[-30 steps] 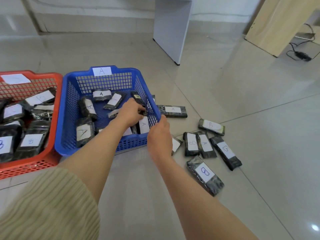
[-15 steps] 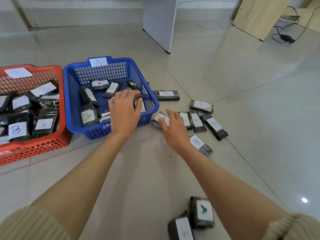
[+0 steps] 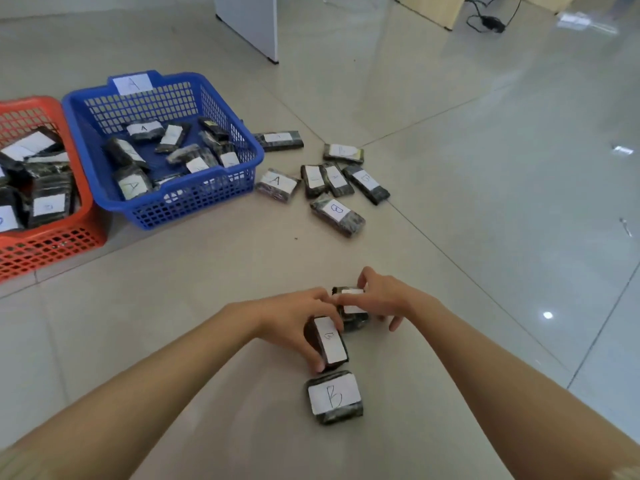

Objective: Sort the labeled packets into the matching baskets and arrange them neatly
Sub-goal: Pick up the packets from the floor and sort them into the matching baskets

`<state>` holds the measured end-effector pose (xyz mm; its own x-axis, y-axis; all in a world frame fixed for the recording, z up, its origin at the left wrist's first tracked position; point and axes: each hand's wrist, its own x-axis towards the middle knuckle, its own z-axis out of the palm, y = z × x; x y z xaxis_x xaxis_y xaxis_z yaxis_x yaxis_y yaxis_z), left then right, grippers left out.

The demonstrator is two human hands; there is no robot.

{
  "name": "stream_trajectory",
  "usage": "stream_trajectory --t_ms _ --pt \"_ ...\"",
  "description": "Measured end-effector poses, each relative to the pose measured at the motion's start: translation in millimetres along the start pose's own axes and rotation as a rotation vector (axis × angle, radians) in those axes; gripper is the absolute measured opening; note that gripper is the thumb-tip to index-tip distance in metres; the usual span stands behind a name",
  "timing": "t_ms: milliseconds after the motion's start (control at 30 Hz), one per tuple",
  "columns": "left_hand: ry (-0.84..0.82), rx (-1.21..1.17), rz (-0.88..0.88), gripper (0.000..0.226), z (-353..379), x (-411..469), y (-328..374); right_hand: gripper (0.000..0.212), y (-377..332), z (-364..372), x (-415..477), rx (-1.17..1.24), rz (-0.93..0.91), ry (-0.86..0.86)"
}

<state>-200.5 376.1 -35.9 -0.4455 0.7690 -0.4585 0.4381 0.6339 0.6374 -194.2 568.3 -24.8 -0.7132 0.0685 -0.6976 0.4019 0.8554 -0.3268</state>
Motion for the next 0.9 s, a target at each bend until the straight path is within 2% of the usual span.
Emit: stream_trajectory --t_ms 67,133,233,333,500,667,767,900 --pt "0.02 0.103 0.017 0.057 5.8 2.2 -9.1 0.064 0.8 4.8 -1.8 0.021 -0.001 0.028" --pt "0.119 0.187 0.023 0.052 6.8 3.9 -19.5 0.06 -1.5 7.5 -2.7 0.053 0.0 0.055" --pt "0.287 0.187 -0.041 0.046 -0.5 -7.1 -36.8 0.053 -9.0 8.6 -1.5 0.117 -0.004 0.114" --pt "0.598 0.073 -0.126 0.04 -20.3 -37.1 -55.3 0.045 -30.7 6.5 5.9 0.239 -0.081 0.21" --pt "1.206 -0.005 -0.249 0.04 -75.6 -105.6 -86.5 0.038 -128.9 10.7 20.4 0.464 -0.396 0.384" --pt "1.592 0.004 -0.407 0.04 -112.7 -199.5 -148.8 0.041 -259.5 29.0 27.2 0.565 -0.696 0.469" --pt "1.659 -0.021 -0.626 0.042 -116.1 -255.5 -193.4 0.044 -317.8 47.3 33.8 0.537 -0.807 0.501" --pt "1.53 -0.11 -0.952 0.045 -97.1 -311.9 -244.7 0.054 -370.8 80.4 37.7 0.432 -0.911 0.493"
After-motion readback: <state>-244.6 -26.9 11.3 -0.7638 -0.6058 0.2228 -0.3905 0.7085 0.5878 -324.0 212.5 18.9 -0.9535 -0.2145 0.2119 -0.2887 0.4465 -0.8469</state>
